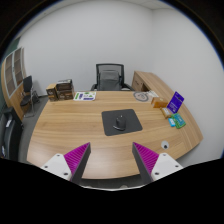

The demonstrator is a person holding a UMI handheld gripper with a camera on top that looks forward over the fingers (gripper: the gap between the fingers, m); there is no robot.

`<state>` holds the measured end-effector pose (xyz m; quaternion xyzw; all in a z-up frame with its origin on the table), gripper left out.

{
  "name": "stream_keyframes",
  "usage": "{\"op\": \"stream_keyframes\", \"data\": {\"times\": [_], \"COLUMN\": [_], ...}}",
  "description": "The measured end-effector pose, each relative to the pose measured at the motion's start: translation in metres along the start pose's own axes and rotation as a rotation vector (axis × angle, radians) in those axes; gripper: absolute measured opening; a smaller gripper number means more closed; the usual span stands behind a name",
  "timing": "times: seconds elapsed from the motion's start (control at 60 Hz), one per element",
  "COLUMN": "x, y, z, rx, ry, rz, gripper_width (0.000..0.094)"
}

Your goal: Arrange mouse

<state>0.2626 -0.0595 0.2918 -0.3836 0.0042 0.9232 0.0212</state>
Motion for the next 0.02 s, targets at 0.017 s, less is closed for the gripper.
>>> {"op": "stream_keyframes", "data": {"times": [0.017], "x": [-0.0003], "y": [0.0002], "z": [-0.0002], "rx": [-0.001], "ry": [0.002], "rz": [0.002], "gripper_width": [0.0862]}}
Point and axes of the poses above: the point between the fingertips, and its own axes, seen from behind it with the camera up: y to the left, z up, x forward, the way the camera looks, the point moved 6 cm from there along -x, backward, against the way the camera looks, and after that the axes turned 5 degrees about z, right-handed, at the moved point
